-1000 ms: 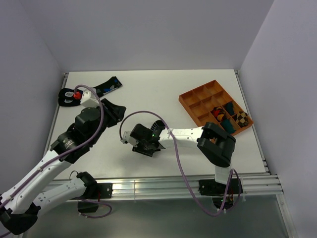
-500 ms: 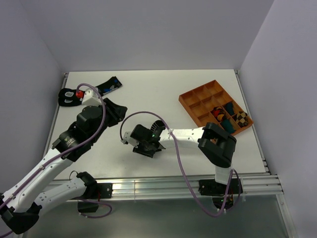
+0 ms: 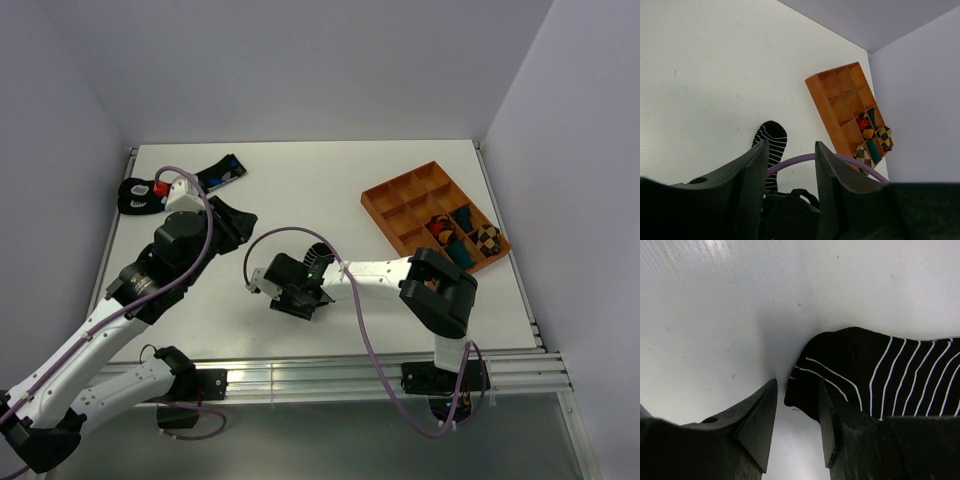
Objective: Roll the socks
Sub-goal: Roll the sock at the center of the board.
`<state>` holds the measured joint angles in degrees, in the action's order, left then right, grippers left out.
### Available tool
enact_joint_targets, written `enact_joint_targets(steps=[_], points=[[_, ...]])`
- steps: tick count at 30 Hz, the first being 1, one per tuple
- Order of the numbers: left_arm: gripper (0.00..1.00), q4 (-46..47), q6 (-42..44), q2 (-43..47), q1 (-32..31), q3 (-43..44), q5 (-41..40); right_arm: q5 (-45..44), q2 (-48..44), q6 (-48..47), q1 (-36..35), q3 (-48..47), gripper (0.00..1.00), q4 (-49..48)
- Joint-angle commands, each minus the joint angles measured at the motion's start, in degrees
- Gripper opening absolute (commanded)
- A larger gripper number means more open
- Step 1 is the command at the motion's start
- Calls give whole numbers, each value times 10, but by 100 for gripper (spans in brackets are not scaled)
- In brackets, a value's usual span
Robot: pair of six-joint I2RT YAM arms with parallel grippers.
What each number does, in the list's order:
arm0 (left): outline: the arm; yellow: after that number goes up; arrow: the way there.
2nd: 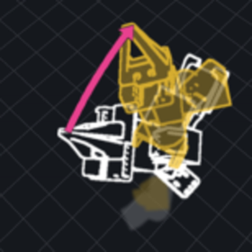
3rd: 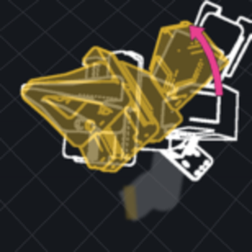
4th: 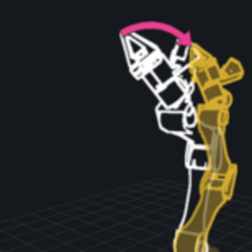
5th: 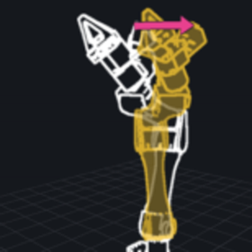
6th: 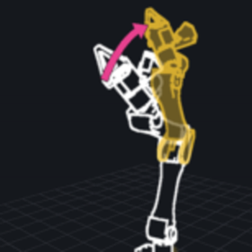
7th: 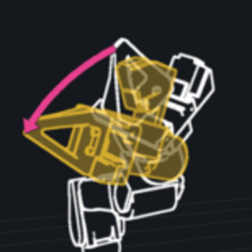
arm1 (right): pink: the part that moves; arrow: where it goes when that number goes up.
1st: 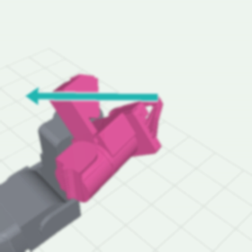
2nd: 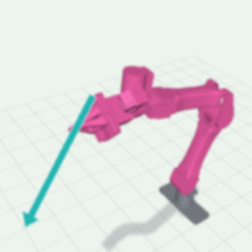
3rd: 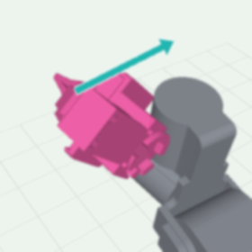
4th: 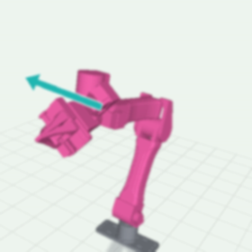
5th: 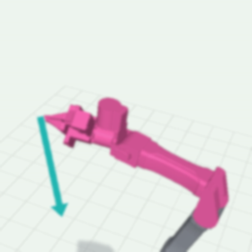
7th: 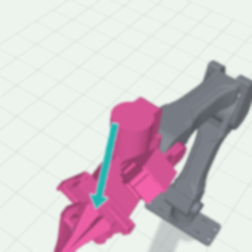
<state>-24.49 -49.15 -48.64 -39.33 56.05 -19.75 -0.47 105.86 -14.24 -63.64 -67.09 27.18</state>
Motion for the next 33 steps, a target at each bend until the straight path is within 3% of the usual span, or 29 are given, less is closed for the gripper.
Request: enact_joint_targets(steps=[1, 7, 10, 21, 26, 33], points=[[47, 28, 15, -4, 8, -4, 16, -3, -14, 2, -5, 4, 43, 5], [47, 65, 13, -6, 21, -51, 33, 56, -19, -14, -2, -6, 25, 21], [47, 100, 12, -3, 28, -87, 48, 143, -33, -29, 17, -16, 22, 46], [37, 220, 3, 57, 34, -238, 67, 418, 28, -84, 154, -126, 21, 191], [26, 300, -3, 83, 35, -315, 98, 480, 90, -101, 191, -175, 21, 259], [22, 485, 12, 104, 33, -458, 167, 510, 157, -105, 214, -200, 20, 289]])
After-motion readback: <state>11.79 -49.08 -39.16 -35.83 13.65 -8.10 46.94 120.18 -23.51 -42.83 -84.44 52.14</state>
